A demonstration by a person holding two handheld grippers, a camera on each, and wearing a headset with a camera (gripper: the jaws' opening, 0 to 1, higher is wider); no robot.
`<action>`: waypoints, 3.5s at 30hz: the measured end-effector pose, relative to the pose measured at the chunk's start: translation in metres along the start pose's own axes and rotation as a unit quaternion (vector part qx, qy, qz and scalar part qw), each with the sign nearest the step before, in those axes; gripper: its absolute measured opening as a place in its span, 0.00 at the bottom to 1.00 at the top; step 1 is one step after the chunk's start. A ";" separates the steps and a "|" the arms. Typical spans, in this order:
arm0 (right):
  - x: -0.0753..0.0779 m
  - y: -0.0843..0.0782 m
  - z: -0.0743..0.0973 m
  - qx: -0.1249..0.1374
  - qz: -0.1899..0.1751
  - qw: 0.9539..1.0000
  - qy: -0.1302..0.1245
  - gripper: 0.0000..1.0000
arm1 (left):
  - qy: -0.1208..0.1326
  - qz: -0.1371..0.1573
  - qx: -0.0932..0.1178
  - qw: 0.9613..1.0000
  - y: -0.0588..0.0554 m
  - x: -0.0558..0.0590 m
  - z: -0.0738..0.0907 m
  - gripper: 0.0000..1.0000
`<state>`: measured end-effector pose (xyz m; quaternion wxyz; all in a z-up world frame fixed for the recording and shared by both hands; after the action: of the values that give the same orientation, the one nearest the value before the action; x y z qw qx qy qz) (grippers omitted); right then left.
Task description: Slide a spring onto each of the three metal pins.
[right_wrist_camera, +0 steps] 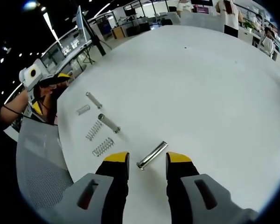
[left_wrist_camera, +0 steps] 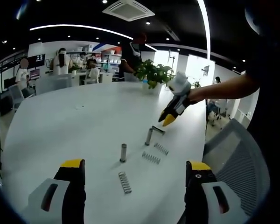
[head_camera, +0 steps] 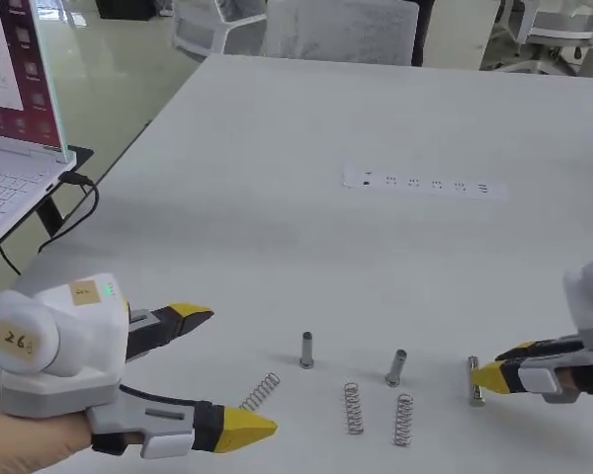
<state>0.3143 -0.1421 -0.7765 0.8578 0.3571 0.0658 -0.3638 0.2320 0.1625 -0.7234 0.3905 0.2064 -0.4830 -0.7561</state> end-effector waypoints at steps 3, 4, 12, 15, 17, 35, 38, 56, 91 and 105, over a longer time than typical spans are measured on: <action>0.002 -0.001 -0.002 -0.004 -0.006 1.000 -0.003 0.29 | 0.000 0.000 0.001 1.000 0.000 0.000 0.000 0.85; 0.002 -0.001 -0.003 -0.004 -0.011 1.000 -0.007 0.29 | 0.002 -0.002 0.001 1.000 0.000 0.000 0.000 0.84; 0.003 0.001 -0.008 -0.009 -0.027 0.999 -0.014 0.23 | 0.003 -0.001 0.001 1.000 -0.001 0.000 0.001 0.83; 0.004 0.001 -0.010 -0.011 -0.035 0.999 -0.016 0.22 | 0.003 -0.001 0.001 1.000 -0.002 0.000 0.001 0.83; 0.004 0.001 -0.012 -0.011 -0.032 0.999 -0.015 0.22 | 0.004 0.000 0.002 1.000 -0.002 0.000 0.002 0.83; 0.012 0.002 -0.020 -0.020 -0.059 0.998 -0.023 0.19 | 0.004 -0.004 -0.015 1.000 -0.011 -0.001 -0.001 0.98; 0.012 0.003 -0.021 -0.020 -0.062 0.998 -0.025 0.19 | 0.002 -0.002 -0.018 1.000 -0.013 -0.001 -0.002 0.98; 0.017 0.004 -0.029 -0.050 -0.067 0.996 -0.043 0.13 | 0.006 0.003 -0.012 1.000 -0.010 -0.003 -0.002 0.96; 0.016 0.004 -0.032 -0.087 -0.050 0.992 -0.076 0.05 | 0.003 0.007 -0.011 1.000 -0.012 -0.002 -0.002 0.94; 0.024 0.002 -0.028 -0.081 -0.028 0.994 -0.066 0.05 | 0.002 0.008 -0.009 1.000 -0.010 -0.003 -0.004 0.93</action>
<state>0.3368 -0.1363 -0.8054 0.8760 0.2592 0.0485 -0.4039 0.2325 0.1651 -0.7345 0.3995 0.2006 -0.4772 -0.7566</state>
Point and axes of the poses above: the centre of the closed fingertips' face, and the gripper's own axes: z roughly backward along the fingers, x roughly to its right, y roughly out of its top, the point moved 5 cm from there along z, roughly backward along the fingers, and after that the axes turned 9 degrees about y, right-handed, at the moved point
